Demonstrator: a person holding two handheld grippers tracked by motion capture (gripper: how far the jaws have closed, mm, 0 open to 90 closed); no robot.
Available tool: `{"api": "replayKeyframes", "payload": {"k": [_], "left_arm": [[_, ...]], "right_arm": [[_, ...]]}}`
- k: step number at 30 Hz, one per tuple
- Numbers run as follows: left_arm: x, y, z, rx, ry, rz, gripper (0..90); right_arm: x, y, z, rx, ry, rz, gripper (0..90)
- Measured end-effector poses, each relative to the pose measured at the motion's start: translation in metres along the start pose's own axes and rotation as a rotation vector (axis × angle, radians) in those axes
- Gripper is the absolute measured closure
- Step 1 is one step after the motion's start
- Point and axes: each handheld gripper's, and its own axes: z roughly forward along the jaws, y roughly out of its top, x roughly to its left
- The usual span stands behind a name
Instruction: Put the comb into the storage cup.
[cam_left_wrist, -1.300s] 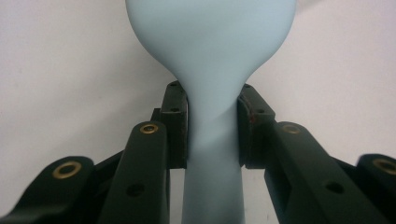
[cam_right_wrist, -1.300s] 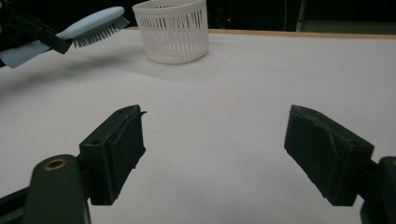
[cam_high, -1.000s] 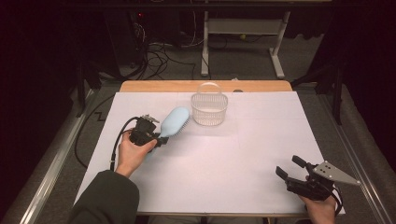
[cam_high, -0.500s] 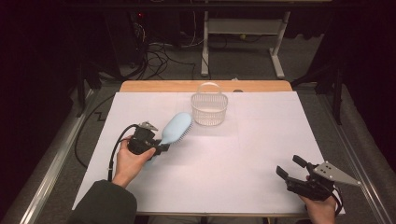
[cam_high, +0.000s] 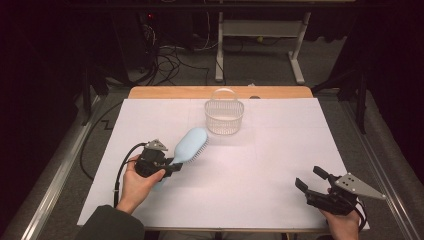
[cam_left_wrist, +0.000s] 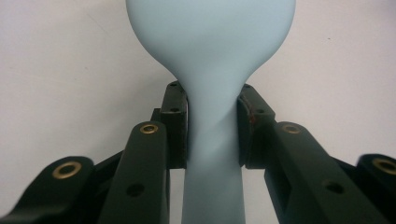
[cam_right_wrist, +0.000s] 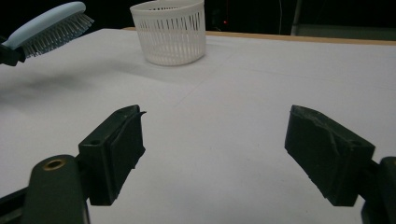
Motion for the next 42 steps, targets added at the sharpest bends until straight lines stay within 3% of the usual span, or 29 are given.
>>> {"api": "replayKeyframes", "payload": {"k": [7, 11, 18, 25, 30, 42], "left_arm": [[-0.008, -0.01, 0.0, -0.021, -0.012, 0.011, 69.2], [-0.011, -0.015, -0.001, -0.065, -0.007, 0.005, 69.2], [-0.018, -0.018, 0.003, -0.074, -0.029, 0.02, 69.2], [-0.025, -0.018, 0.004, -0.085, -0.039, 0.041, 69.2], [-0.031, -0.017, 0.008, -0.079, -0.04, 0.054, 69.2], [-0.04, -0.013, 0.014, -0.081, -0.054, 0.072, 69.2]], "right_arm": [[0.003, 0.0, 0.0, -0.003, 0.002, -0.008, 20.0], [0.005, 0.001, 0.001, 0.004, 0.006, -0.022, 20.0], [0.009, 0.003, 0.004, 0.009, -0.008, -0.027, 17.6], [0.018, 0.008, 0.01, -0.01, 0.022, -0.015, 16.4], [0.026, 0.011, 0.015, -0.027, 0.018, -0.017, 16.7], [0.051, 0.015, 0.032, -0.03, 0.114, -0.064, 16.0]]}}
